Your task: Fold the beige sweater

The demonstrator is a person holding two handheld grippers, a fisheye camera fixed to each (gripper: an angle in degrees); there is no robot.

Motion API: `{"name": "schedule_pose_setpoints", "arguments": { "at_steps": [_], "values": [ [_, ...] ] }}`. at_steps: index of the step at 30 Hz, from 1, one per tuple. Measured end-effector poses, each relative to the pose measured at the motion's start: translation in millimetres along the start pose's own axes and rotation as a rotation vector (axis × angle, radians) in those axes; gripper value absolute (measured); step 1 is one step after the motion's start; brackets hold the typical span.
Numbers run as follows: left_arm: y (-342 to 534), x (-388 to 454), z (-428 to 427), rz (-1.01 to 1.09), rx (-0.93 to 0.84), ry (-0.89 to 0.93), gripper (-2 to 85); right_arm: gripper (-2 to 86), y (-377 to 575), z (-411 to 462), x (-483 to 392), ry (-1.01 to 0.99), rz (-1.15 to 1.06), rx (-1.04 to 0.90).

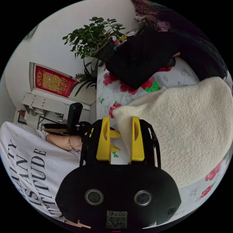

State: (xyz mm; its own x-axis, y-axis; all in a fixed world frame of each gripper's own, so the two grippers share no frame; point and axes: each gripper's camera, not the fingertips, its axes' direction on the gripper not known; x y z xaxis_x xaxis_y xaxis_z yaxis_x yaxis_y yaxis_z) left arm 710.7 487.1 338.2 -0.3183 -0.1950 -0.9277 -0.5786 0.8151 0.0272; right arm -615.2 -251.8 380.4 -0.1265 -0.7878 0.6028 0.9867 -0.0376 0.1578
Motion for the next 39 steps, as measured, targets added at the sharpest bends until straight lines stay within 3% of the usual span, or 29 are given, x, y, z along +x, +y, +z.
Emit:
{"name": "schedule_pose_setpoints", "arguments": {
  "at_steps": [4,6,8,12,16,23,28,33,37,39],
  "values": [
    [-12,-19,-10,-0.046,0.052,0.149,17.3,12.1,28,-86,21,0.045,0.055,0.295],
    [-18,-25,-11,-0.061,0.063,0.208,18.8,13.6,58,-140,70,0.137,0.260,0.447],
    [-23,-31,-12,-0.076,0.080,0.261,20.0,14.9,82,-166,117,0.162,0.441,0.505],
    [-33,-46,-11,-0.101,0.096,0.245,21.4,16.9,113,-167,210,0.017,0.714,0.483],
    [-54,-64,8,-0.126,0.051,0.257,19.2,14.8,110,-134,256,-0.175,0.785,0.432],
    [-64,-60,17,-0.053,0.013,0.283,11.2,5.4,158,-142,239,-0.327,0.680,0.651],
    [-97,11,11,0.188,-0.012,0.340,10.6,2.9,218,-175,181,-0.306,0.630,0.872],
    [-198,126,44,0.497,-0.088,0.435,10.4,2.5,235,-283,144,-0.182,0.521,1.254],
    [-292,258,69,0.747,-0.028,0.293,11.4,2.9,208,-352,137,-0.063,0.501,1.493],
    [-326,299,84,0.744,0.036,0.194,11.1,3.7,178,-378,159,-0.017,0.583,1.624]
  ]
}}
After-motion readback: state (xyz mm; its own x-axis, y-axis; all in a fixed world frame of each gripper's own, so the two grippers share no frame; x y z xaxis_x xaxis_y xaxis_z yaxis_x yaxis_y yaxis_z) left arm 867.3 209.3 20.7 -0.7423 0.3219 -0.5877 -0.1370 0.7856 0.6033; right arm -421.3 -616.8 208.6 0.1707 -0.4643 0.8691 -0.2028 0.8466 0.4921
